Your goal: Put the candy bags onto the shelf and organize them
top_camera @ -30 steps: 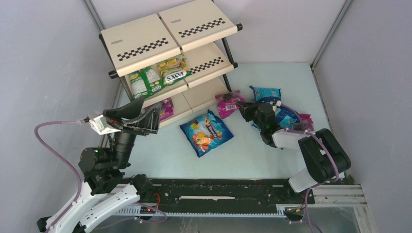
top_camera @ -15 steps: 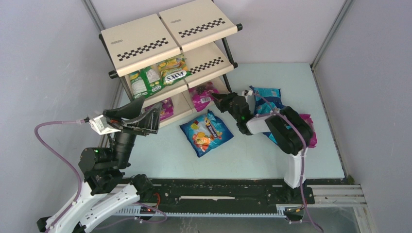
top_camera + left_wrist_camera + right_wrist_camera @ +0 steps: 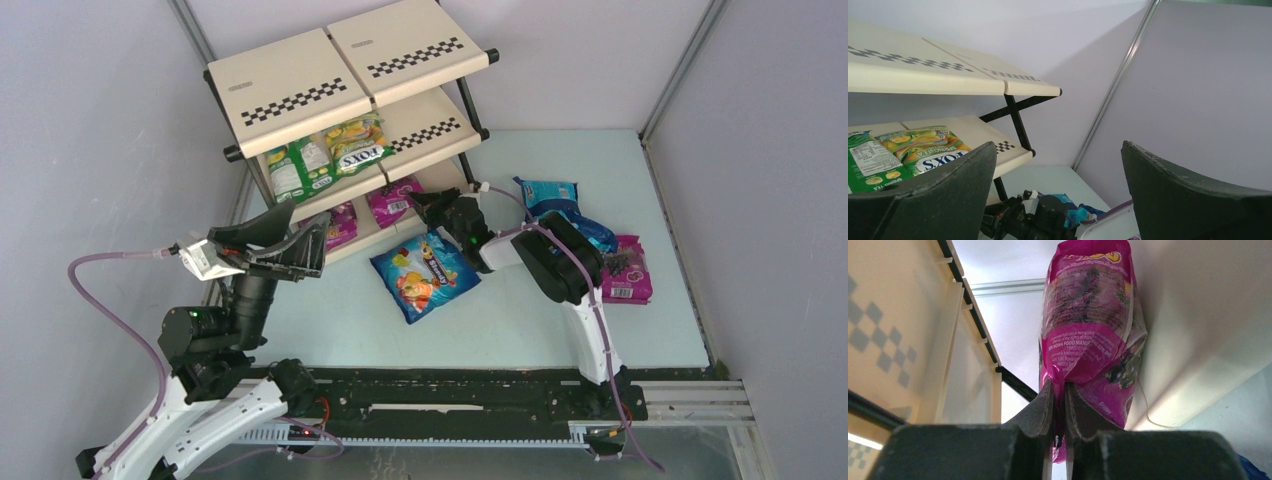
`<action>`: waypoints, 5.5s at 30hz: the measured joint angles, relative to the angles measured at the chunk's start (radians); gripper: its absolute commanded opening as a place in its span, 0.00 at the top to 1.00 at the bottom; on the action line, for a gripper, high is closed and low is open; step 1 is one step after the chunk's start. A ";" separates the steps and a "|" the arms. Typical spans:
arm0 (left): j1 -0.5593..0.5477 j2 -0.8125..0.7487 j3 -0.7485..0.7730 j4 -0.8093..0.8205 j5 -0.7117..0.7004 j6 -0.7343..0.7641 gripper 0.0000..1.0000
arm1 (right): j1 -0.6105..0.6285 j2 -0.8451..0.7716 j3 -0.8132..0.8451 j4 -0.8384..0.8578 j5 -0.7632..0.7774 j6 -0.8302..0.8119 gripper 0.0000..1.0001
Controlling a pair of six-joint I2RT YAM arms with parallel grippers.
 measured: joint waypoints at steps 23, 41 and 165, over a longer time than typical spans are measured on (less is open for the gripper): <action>-0.005 -0.021 0.000 0.001 -0.001 0.005 0.00 | 0.048 0.118 0.208 -0.120 -0.032 -0.069 0.84; -0.006 -0.014 0.000 0.001 -0.002 0.006 0.00 | -0.026 -0.199 -0.012 -0.358 -0.210 -0.253 0.28; -0.004 0.033 -0.017 0.008 -0.025 0.013 0.00 | -1.773 -1.649 -0.748 -1.245 -0.844 -0.916 0.97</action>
